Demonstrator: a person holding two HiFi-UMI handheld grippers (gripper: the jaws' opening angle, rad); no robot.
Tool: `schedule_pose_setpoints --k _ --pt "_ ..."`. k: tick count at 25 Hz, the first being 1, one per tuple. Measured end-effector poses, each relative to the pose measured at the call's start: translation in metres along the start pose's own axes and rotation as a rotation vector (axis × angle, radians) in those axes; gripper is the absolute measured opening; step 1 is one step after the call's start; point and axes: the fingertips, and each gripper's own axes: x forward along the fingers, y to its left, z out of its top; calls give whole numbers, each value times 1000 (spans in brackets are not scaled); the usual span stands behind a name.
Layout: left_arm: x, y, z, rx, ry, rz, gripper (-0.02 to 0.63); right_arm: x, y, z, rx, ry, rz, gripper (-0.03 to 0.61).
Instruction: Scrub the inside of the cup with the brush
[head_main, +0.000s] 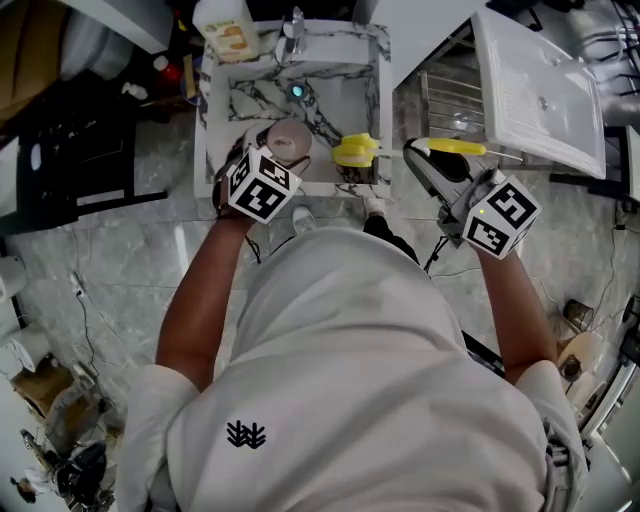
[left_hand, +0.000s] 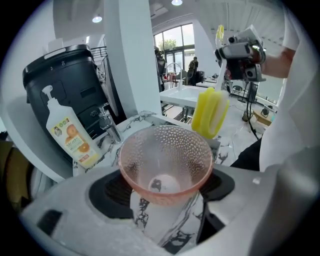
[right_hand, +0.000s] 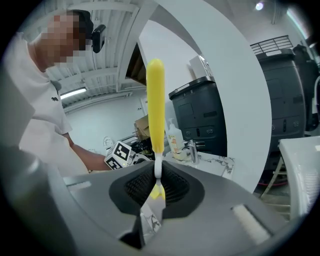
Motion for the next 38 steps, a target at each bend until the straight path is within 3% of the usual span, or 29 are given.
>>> schedule_pose_setpoints --k 11,38 --pt "-6 0 6 -60 -9 14 376 3 -9 -7 -15 32 43 41" --pt "0 14 4 -122 -3 55 376 20 -18 -5 -52 65 121 41"
